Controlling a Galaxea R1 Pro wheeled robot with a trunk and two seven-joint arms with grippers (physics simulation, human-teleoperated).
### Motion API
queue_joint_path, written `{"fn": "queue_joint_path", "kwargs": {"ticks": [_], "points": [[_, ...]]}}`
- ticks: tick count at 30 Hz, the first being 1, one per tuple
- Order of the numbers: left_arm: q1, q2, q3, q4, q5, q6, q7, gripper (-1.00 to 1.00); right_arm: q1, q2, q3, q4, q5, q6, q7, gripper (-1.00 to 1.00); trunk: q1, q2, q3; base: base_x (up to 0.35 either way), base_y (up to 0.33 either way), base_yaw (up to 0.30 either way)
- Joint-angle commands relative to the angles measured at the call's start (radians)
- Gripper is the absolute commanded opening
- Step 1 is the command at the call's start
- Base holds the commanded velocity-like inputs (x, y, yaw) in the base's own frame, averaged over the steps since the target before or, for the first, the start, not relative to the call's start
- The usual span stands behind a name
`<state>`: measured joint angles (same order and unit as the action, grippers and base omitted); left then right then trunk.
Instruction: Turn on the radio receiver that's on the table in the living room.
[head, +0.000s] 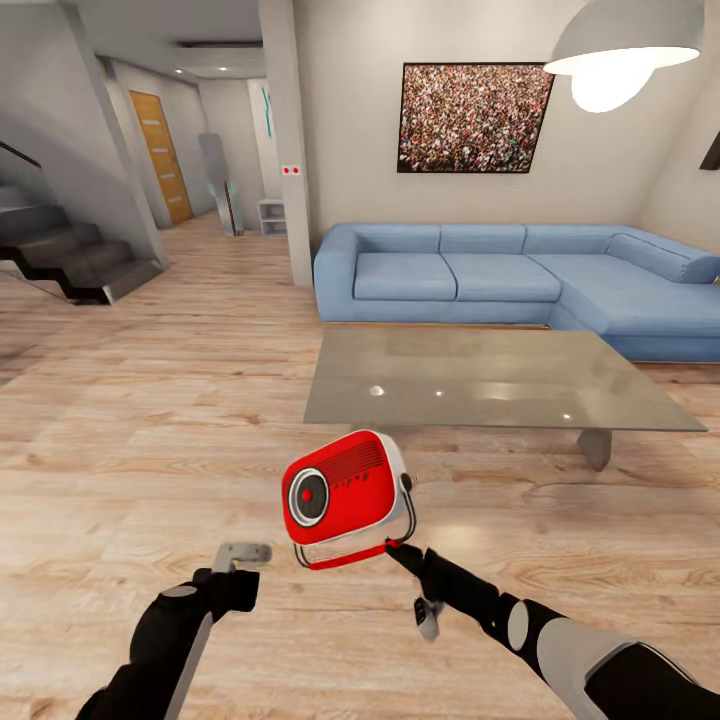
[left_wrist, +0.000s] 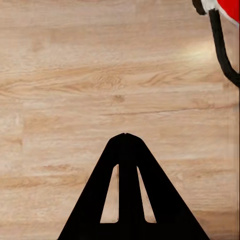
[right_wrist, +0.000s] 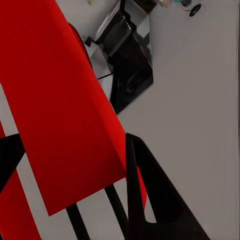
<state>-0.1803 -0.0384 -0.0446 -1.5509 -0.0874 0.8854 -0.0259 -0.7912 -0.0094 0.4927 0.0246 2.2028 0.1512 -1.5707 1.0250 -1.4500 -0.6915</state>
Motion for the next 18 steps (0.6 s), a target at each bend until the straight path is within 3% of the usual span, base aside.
{"fn": "queue_joint_path", "kwargs": {"ticks": [1, 3, 6, 18], "points": [[-0.025, -0.003, -0.015, -0.001, -0.001, 0.032, 0.0, -1.0, 0.0, 0.0, -0.02, -0.001, 0.014, -0.002, 0.0, -1.0, 0.0, 0.0, 0.0, 0.0, 0.0, 0.0], [-0.071, -0.025, -0.024, -0.001, -0.003, 0.06, 0.004, -1.0, 0.0, 0.0, -0.02, -0.001, 0.045, -0.001, 0.0, -1.0, 0.0, 0.0, 0.0, 0.0, 0.0, 0.0], [-0.104, -0.034, -0.026, 0.002, -0.006, 0.105, 0.007, -1.0, 0.0, -0.001, -0.019, -0.001, 0.075, 0.0, 0.0, -1.0, 0.0, 0.0, 0.0, 0.0, 0.0, 0.0], [-0.11, -0.027, -0.026, 0.04, -0.008, 0.115, 0.007, -1.0, 0.0, -0.01, -0.017, -0.006, 0.08, -0.006, 0.0, -1.0, 0.0, 0.0, 0.0, 0.0, 0.0, 0.0]]}}
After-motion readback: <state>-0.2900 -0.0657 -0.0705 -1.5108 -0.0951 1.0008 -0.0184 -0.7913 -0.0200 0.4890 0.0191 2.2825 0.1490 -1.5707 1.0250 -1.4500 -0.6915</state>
